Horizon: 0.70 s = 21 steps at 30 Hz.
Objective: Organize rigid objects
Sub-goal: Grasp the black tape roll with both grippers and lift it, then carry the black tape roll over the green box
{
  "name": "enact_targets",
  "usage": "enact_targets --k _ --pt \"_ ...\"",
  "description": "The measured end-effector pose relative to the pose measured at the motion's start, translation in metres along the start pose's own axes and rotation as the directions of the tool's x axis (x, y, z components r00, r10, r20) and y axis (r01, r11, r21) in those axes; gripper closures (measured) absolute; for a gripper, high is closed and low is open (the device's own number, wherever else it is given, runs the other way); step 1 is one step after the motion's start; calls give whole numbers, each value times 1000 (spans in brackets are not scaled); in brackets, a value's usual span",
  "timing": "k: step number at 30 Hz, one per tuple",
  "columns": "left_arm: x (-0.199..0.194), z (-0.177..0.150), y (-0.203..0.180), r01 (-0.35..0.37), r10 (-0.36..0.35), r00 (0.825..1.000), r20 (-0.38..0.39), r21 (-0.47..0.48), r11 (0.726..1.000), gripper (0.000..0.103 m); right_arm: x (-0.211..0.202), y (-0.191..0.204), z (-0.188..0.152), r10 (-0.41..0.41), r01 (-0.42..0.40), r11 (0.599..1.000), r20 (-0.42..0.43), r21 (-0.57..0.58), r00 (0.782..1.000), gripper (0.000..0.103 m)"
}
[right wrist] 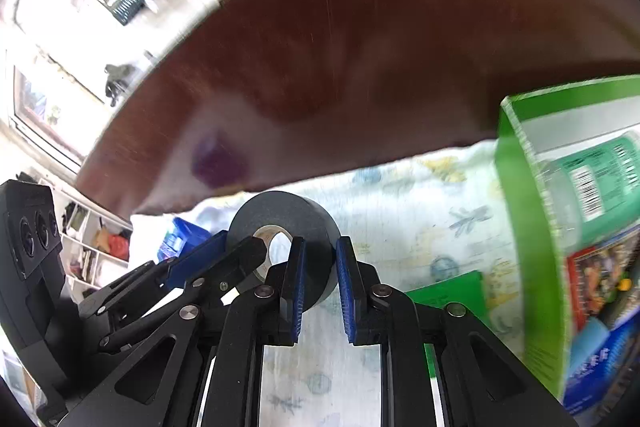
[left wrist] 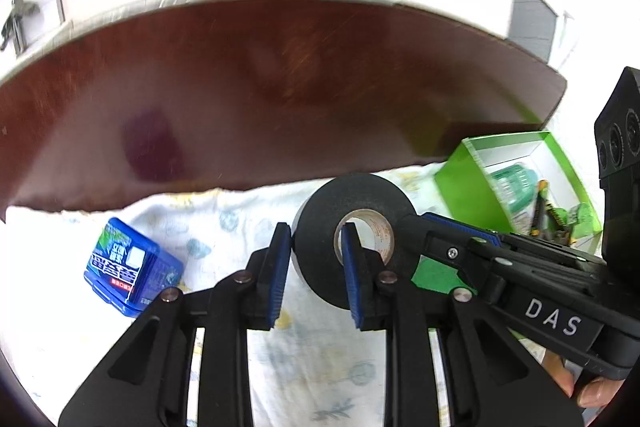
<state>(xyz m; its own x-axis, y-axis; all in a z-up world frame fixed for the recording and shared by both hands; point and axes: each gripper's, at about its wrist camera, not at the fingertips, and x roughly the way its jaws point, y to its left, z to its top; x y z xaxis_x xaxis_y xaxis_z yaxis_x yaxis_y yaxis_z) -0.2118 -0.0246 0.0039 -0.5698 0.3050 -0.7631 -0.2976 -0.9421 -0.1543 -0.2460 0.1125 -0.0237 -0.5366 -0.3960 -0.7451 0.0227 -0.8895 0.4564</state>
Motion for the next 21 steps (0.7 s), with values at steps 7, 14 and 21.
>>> enact_targets --k 7,14,21 --pt "-10 27 -57 18 -23 999 48 90 996 80 -52 -20 -2 1 -3 1000 102 18 995 84" --pt "-17 37 -111 51 -62 997 51 193 980 80 -104 -69 -8 -22 5 996 193 92 981 84" --pt "-2 37 -175 85 -96 995 24 291 953 80 -139 -124 -18 -56 10 984 258 179 965 84"
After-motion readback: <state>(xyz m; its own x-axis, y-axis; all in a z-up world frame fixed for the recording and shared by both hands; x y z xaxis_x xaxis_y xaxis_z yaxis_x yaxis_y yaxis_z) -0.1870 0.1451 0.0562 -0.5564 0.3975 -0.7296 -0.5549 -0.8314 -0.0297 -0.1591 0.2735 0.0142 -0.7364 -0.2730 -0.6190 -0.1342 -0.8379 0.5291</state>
